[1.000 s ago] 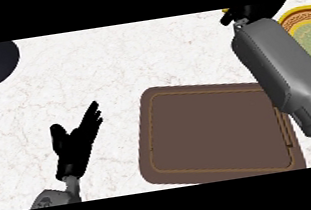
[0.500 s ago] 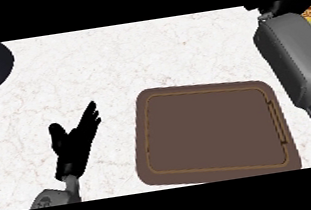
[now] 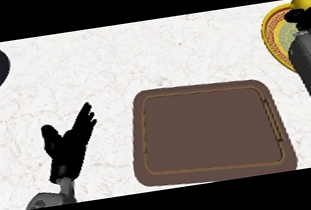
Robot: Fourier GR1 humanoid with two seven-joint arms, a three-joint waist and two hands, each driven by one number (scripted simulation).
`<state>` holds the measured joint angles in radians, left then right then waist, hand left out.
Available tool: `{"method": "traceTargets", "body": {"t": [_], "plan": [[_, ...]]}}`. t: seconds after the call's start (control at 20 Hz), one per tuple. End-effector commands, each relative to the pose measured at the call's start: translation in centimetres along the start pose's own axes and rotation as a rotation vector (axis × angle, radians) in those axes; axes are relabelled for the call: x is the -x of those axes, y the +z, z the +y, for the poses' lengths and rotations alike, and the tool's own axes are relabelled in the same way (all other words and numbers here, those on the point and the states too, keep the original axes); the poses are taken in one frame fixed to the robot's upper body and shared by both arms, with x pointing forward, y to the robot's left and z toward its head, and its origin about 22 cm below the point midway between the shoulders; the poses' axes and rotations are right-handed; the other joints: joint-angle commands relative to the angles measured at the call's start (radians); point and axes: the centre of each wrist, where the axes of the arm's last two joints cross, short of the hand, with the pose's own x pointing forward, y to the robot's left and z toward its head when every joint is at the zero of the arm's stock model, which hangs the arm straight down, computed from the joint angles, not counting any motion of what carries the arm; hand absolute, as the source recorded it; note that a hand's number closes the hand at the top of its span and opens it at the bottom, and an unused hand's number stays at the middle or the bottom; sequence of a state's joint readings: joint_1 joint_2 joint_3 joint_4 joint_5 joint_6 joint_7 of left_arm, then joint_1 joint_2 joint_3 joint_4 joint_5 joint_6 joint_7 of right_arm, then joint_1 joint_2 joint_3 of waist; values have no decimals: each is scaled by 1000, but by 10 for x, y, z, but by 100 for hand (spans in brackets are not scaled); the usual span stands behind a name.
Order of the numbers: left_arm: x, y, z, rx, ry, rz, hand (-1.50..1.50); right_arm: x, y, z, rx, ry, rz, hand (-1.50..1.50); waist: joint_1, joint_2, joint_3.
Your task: Pick the lemon from the tray and place it in the plate
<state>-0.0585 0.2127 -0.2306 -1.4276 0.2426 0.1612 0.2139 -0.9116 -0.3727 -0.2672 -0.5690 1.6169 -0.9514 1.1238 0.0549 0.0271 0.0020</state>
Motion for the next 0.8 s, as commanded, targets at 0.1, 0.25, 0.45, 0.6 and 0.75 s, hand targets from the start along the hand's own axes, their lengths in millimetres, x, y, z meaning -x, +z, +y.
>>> {"method": "traceTargets", "body": {"t": [0.1,0.25,0.45,0.6,0.75], "plan": [[3,2,14,-10,-6,16,0,49,-28,9,136,-87,221,150,-7,-3,1],[15,7,7,-11,11,14,0,72,-36,13,148,-68,246,150,-2,-3,1],[15,-2,5,-2,-2,4,0,95,-36,19,179,-79,246,150,-6,0,2],[9,0,-6,-9,-8,8,0,114,-50,18,203,-58,246,150,-10,-4,3],[10,0,1,1,1,-4,0,122,-38,25,-20,132,455,-150,8,6,6]]}}
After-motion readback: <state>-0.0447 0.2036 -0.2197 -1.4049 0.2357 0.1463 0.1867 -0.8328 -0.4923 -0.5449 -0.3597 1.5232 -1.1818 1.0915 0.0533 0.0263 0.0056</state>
